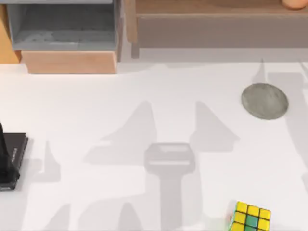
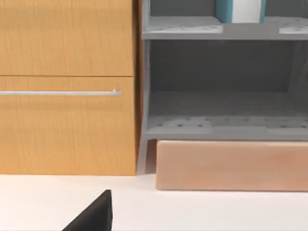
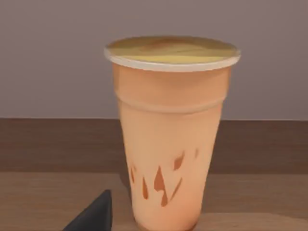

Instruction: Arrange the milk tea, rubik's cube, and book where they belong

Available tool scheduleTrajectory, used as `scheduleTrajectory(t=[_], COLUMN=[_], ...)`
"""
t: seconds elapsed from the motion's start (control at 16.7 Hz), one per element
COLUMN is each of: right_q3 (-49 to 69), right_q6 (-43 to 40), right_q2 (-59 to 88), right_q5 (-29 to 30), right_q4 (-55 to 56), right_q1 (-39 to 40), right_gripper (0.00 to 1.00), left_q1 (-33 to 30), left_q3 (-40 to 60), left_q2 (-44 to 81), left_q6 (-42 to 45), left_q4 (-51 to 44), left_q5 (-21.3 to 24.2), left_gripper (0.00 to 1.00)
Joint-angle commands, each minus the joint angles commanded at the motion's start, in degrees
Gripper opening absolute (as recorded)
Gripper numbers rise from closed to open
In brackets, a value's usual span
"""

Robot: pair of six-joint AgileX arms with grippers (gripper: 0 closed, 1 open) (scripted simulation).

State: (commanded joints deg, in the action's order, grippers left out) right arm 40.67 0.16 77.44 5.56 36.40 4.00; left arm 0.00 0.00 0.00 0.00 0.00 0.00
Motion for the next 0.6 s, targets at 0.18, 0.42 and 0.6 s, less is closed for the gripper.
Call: scheduleTrajectory(t=[0.18,0.42,0.6], right_q3=[6.80,12.65,13.66], right_q6=[0.06,0.07,0.08], right_q2=[13.43,23.86,25.58], right_q5=[0.91,1.68,1.84], right_q4=[6.02,11.28,12.22], right_q1=[0.65,1.25,1.36], right_gripper=[1.00,1.00,1.00], left_q1=[0.00,0.00,0.00], left_q3=[0.00,0.00,0.00], left_q2=[0.00,0.00,0.00], left_q6=[0.00,0.00,0.00], left_q4=[0.00,0.00,0.00], left_q5=[0.00,0.00,0.00], left_gripper=[1.00,1.00,1.00])
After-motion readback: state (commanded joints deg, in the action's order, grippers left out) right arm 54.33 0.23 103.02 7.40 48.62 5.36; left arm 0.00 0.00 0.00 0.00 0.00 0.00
